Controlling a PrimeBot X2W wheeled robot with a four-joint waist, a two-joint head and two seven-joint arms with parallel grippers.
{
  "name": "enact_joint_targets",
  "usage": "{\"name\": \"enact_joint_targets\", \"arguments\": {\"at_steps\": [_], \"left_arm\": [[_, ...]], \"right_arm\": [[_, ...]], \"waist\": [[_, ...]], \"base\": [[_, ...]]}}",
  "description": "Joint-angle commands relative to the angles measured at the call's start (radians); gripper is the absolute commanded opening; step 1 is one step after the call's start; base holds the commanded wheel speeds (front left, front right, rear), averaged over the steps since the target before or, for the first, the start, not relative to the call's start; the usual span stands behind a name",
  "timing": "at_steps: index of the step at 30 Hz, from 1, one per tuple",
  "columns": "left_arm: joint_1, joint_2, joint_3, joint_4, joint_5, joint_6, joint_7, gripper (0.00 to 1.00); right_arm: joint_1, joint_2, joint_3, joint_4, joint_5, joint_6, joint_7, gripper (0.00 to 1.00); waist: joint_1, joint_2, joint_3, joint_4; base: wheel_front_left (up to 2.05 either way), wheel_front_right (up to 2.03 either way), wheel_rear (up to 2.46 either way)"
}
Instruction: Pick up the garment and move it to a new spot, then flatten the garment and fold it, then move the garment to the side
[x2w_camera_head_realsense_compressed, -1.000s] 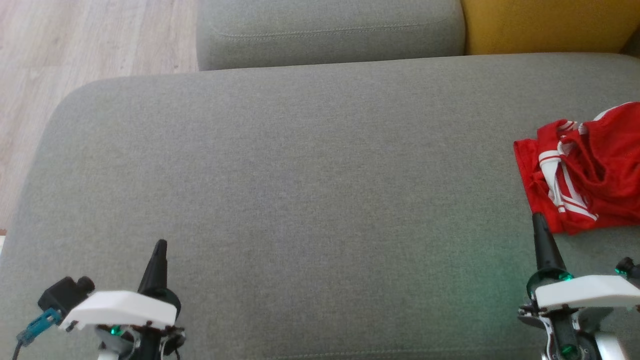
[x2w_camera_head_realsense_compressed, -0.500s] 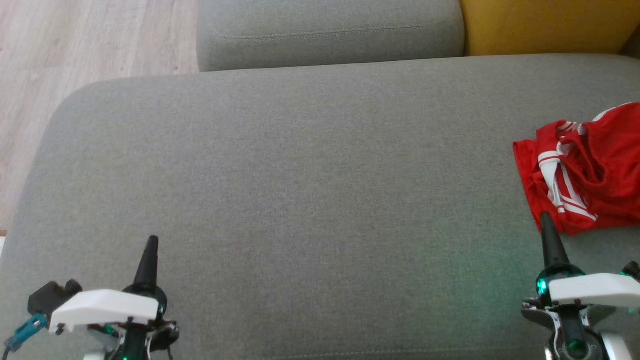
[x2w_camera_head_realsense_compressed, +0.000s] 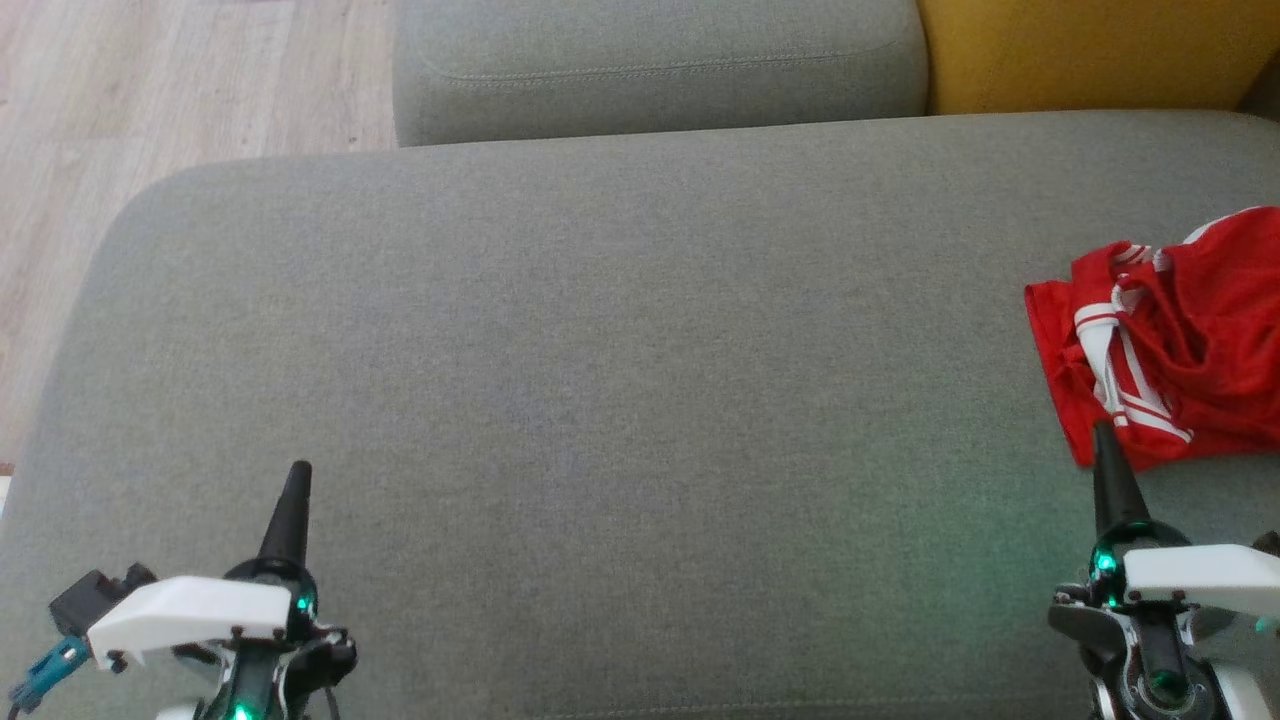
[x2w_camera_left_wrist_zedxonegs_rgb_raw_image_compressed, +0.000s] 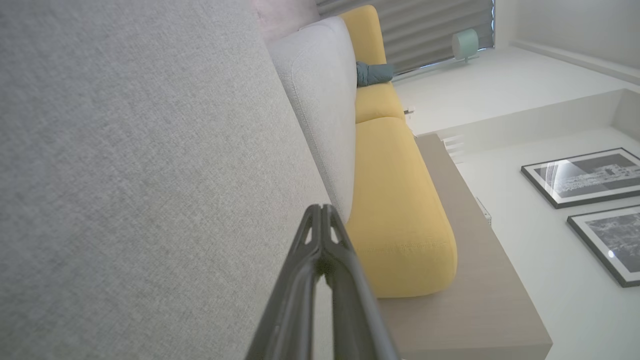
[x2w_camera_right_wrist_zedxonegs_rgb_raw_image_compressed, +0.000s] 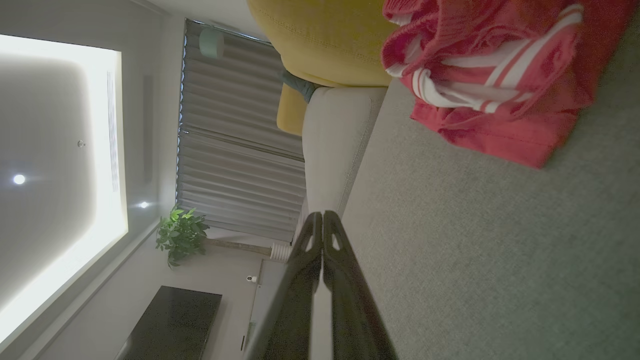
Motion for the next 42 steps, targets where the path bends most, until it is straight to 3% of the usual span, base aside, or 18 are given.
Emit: {"name": "enact_joint_targets", "arguments": {"at_steps": [1,24,42], "left_arm": [[-0.066,0.006,0.047,-0.027,-0.036,-0.014,0.01,0.0],[-0.095,-0.024,0.127,-0.003,-0.284,-0.072,0.078,0.0],[-0.096,-0.029,0.134,-0.002,-0.279,-0.072,0.084,0.0]], "right_arm": [[-0.054,-0.022,0.011,-0.022,0.04,-0.001,0.004,0.0],[-0.089,-0.021,-0.01,0.029,0.303,-0.001,0.015,0.0],[-0.089,-0.016,-0.017,0.03,0.297,-0.001,0.021,0.0]], "waist": [[0.0,0.0,-0.001,0.0],[0.0,0.0,-0.007,-0.002],[0.0,0.0,-0.007,-0.002]], "base": [[0.0,0.0,0.0],[0.0,0.0,0.0],[0.0,0.0,0.0]]}}
